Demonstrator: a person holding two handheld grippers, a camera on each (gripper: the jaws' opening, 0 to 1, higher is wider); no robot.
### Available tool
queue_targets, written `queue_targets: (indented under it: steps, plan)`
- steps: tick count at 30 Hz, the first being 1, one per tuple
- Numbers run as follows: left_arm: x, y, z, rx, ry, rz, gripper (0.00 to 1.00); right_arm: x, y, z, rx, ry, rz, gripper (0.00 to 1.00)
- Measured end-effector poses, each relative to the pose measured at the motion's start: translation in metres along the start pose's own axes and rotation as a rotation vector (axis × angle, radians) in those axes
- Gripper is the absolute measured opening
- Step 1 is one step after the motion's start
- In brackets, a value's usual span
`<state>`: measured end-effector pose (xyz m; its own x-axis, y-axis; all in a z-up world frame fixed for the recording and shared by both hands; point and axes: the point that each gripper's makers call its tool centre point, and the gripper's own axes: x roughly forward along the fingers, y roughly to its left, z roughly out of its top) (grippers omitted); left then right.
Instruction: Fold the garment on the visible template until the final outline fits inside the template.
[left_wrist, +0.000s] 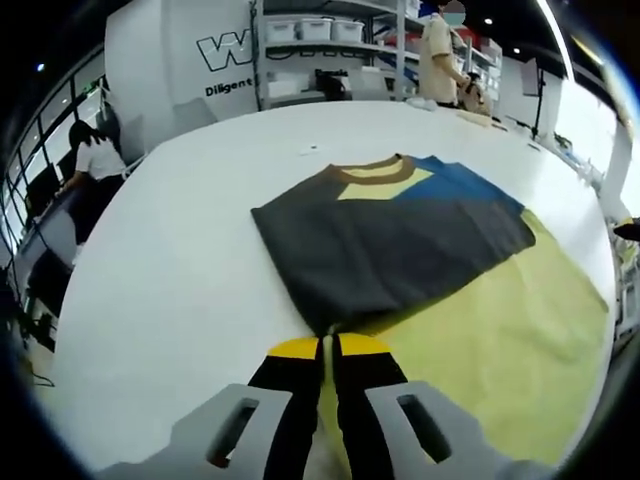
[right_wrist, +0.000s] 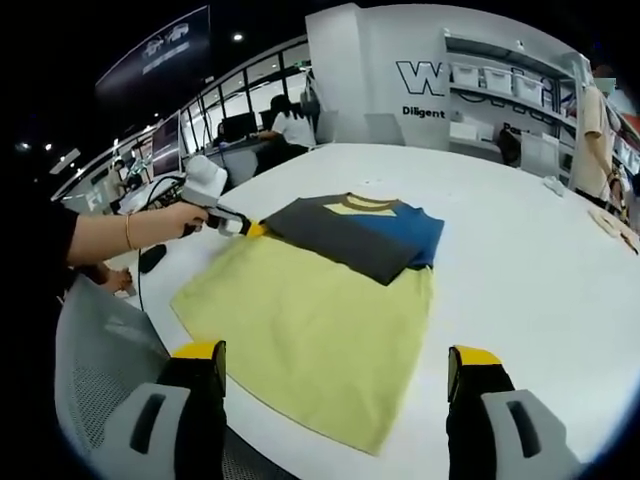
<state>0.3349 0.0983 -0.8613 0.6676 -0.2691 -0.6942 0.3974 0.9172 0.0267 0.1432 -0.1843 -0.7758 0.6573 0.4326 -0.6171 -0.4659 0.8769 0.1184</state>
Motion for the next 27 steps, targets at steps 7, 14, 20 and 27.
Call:
queue_targets:
  steps: [7, 14, 20, 27]
  plan:
    - [-0.001, 0.004, -0.001, 0.0, 0.004, 0.007, 0.04, 0.001, -0.001, -0.003, -0.002, 0.012, 0.001, 0.9]
    - [-0.002, 0.007, -0.002, -0.034, 0.008, 0.014, 0.1, 0.003, 0.0, -0.001, -0.002, 0.008, 0.003, 0.92]
    - [-0.006, 0.009, 0.0, -0.042, -0.018, 0.01, 0.31, 0.002, -0.002, 0.003, 0.0, -0.014, -0.003, 0.99]
    - [-0.012, 0.004, 0.002, -0.036, -0.031, -0.018, 0.51, 0.002, -0.003, 0.004, 0.005, -0.023, -0.011, 0.99]
